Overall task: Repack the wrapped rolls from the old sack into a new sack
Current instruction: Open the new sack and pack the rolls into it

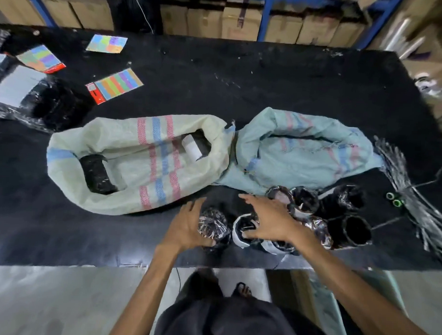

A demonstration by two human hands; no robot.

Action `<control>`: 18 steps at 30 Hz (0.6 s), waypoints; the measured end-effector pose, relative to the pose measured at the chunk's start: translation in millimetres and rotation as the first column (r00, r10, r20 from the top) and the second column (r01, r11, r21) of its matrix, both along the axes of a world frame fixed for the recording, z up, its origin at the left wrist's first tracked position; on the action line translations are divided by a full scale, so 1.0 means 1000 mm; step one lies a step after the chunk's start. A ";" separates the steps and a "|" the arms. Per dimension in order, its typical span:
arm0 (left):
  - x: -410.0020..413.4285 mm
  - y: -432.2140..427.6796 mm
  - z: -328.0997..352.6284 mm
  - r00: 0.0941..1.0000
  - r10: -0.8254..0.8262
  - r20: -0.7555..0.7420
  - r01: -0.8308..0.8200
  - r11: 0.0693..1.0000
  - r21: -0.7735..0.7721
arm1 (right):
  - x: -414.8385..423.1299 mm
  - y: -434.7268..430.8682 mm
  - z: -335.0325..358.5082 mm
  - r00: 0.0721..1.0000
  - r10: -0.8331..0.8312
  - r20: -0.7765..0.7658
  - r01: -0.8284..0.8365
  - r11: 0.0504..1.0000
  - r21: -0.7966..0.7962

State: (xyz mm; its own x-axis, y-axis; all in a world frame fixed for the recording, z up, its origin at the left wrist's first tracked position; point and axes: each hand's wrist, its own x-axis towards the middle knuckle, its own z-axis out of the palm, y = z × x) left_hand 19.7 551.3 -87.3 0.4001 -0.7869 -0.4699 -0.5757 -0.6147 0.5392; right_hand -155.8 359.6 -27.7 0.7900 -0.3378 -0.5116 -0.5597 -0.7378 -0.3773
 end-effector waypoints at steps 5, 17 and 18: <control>-0.040 -0.014 -0.027 0.990 0.023 0.137 -0.029 0.999 0.044 | -0.006 0.036 -0.044 0.933 0.174 -0.313 -0.276 0.906 -0.319; -0.003 0.004 0.046 0.846 0.412 -0.340 -0.522 0.770 -0.366 | 0.011 0.004 0.030 0.800 -0.455 0.391 0.241 0.841 0.485; 0.004 0.006 0.060 0.801 0.442 -0.403 -0.582 0.730 -0.357 | 0.022 0.002 0.039 0.719 -0.580 0.382 0.229 0.718 0.658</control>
State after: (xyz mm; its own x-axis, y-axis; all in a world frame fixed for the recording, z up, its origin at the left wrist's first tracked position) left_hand 23.9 556.9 -27.3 0.7146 -0.6428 -0.2761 -0.0297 -0.4222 0.9060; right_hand -133.8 361.2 11.2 0.8262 -0.5038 -0.2521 -0.3242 -0.0593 -0.9441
